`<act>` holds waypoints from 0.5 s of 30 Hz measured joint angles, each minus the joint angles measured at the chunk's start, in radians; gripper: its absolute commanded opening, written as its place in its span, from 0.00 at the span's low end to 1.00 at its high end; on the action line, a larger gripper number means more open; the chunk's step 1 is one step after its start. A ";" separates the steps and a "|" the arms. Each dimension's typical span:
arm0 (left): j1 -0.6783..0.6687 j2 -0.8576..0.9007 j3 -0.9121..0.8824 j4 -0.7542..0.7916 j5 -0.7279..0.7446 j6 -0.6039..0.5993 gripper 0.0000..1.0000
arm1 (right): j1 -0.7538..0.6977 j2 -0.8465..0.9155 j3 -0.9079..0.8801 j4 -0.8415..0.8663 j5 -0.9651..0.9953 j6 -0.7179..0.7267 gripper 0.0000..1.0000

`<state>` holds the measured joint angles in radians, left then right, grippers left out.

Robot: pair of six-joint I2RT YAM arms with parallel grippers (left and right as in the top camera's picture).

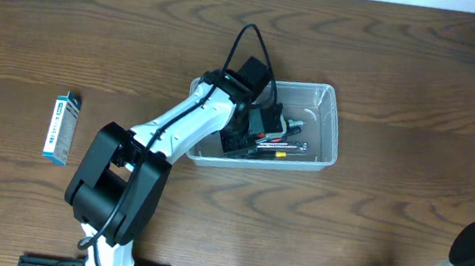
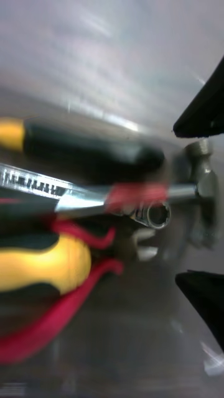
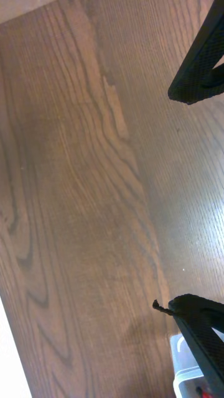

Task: Pack container
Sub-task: 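Carry the hammer with the left gripper into the container and release, then move the left gripper back to the teal boxed item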

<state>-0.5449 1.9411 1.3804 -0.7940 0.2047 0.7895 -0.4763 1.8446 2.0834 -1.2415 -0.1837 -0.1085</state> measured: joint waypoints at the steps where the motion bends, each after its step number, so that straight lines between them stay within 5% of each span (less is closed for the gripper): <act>1: 0.000 0.000 0.000 0.015 -0.018 -0.011 0.67 | 0.000 0.000 0.000 0.000 0.000 0.000 0.99; 6: 0.010 -0.034 0.000 0.085 -0.145 -0.108 0.75 | 0.000 0.000 0.000 0.000 0.000 0.000 0.99; 12: 0.062 -0.236 0.003 0.087 -0.328 -0.237 1.00 | 0.000 0.000 0.000 0.000 0.000 0.000 0.99; 15: 0.100 -0.358 0.010 0.054 -0.405 -0.323 0.98 | 0.000 0.000 0.000 0.000 0.000 0.000 0.99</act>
<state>-0.4446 1.5833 1.3907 -0.7399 -0.2001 0.4667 -0.4763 1.8446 2.0834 -1.2415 -0.1841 -0.1085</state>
